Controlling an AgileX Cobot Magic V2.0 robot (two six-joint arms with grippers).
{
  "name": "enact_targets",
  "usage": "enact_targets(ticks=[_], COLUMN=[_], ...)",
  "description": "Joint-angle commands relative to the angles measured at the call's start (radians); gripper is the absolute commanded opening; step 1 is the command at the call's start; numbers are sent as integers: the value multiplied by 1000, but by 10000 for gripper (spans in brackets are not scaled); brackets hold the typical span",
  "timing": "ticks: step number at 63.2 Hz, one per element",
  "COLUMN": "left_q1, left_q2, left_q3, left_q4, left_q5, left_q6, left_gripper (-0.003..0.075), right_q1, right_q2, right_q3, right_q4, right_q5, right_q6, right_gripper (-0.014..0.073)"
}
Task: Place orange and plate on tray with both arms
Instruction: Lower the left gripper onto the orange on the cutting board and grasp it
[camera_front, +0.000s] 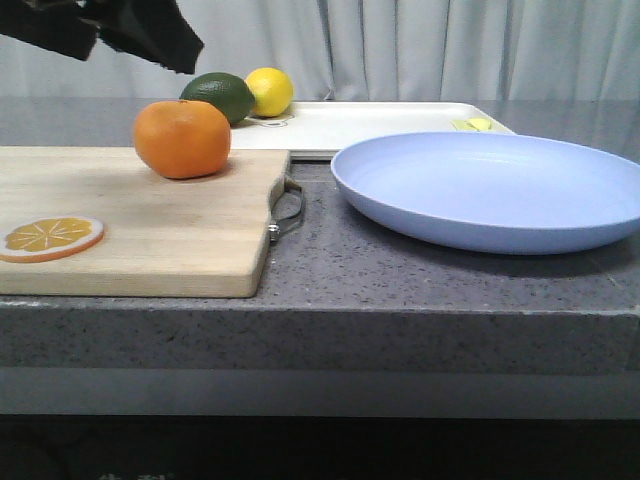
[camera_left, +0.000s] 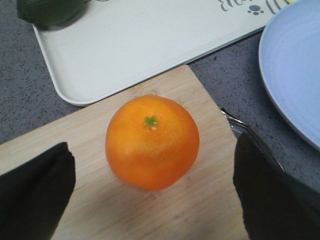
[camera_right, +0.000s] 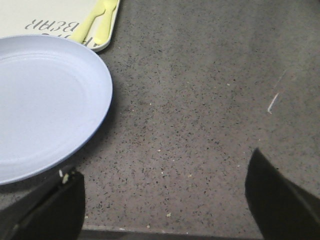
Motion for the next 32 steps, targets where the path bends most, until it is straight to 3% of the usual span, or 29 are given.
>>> enact_targets(ticks=[1,16,32], left_q1=[-7,-7,-7], left_q2=[43,188,258], left_q3=[-96,-220,-243], left_q4=[20,28,28], left_q5=[-24,46,59], left_q6=[1,1,1], left_gripper=[623,623,623], right_q1=[-6,-6,-6], right_q2=[12,12,12], right_q3=[-27,-27,-27], right_q4=[-2,-2,-2], right_q5=[-64,-64,-65], right_q6=[-13,-13,-13], right_gripper=[653,653,653])
